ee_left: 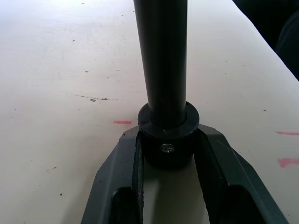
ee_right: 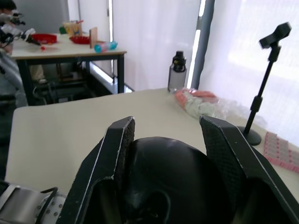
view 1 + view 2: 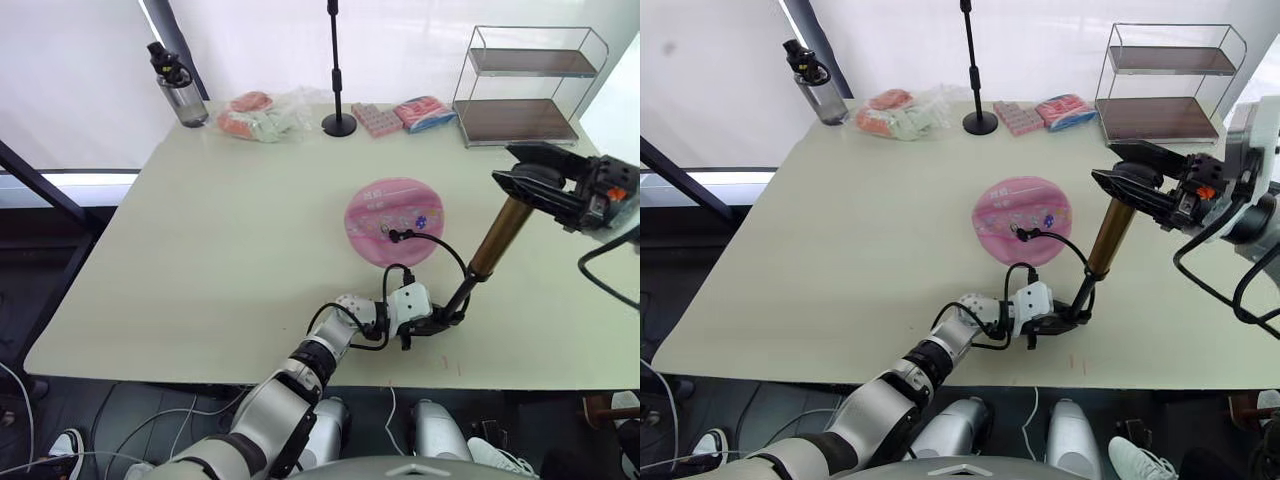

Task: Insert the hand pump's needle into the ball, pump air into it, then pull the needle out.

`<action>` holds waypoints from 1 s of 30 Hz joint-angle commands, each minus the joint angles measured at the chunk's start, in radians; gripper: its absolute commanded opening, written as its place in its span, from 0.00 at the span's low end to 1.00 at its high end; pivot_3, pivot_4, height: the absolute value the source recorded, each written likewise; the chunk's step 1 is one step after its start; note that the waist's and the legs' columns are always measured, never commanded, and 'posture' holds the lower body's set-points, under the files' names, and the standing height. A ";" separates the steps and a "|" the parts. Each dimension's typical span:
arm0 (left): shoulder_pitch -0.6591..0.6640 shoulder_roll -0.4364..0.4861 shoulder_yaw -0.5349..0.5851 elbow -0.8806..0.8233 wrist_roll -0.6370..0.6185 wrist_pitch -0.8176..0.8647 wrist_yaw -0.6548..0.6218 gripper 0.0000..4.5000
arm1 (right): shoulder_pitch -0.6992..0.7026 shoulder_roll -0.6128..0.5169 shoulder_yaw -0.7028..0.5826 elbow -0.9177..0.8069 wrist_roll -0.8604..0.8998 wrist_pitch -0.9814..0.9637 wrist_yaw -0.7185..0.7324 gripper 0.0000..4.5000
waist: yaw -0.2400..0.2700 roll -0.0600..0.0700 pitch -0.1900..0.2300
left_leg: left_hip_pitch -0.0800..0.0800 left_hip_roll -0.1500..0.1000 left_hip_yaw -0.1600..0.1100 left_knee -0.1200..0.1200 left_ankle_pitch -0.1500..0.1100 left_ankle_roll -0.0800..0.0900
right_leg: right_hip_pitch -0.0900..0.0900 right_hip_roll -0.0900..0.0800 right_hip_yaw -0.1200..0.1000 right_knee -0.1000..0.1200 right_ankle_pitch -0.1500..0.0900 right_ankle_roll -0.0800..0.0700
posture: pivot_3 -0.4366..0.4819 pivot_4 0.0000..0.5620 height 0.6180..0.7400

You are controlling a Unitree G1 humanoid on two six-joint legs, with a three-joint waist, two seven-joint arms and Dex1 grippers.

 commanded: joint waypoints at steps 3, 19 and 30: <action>0.046 0.028 -0.026 0.068 0.041 0.043 0.001 0.24 | 0.120 0.066 0.041 -0.030 -0.143 -0.142 0.010 0.43 | -0.003 0.000 -0.001 | 0.002 0.000 0.000 0.000 0.000 0.000 | 0.001 0.001 0.000 0.000 0.000 0.000 | 0.48 0.27 0.96; 0.044 0.029 -0.029 0.066 0.041 0.047 0.001 0.24 | 0.357 0.269 0.315 0.207 -0.473 -0.479 0.046 0.43 | -0.004 -0.005 -0.015 | 0.004 0.002 0.000 -0.001 0.000 0.000 | 0.002 0.004 0.001 0.001 0.000 0.000 | 0.48 0.27 0.96; 0.045 0.032 -0.028 0.065 0.039 0.050 0.006 0.24 | 0.346 0.290 0.321 0.241 -0.468 -0.550 0.029 0.43 | -0.004 -0.010 -0.019 | 0.021 0.004 0.000 -0.006 -0.001 0.000 | 0.018 0.006 0.001 -0.002 -0.004 0.004 | 0.48 0.27 0.96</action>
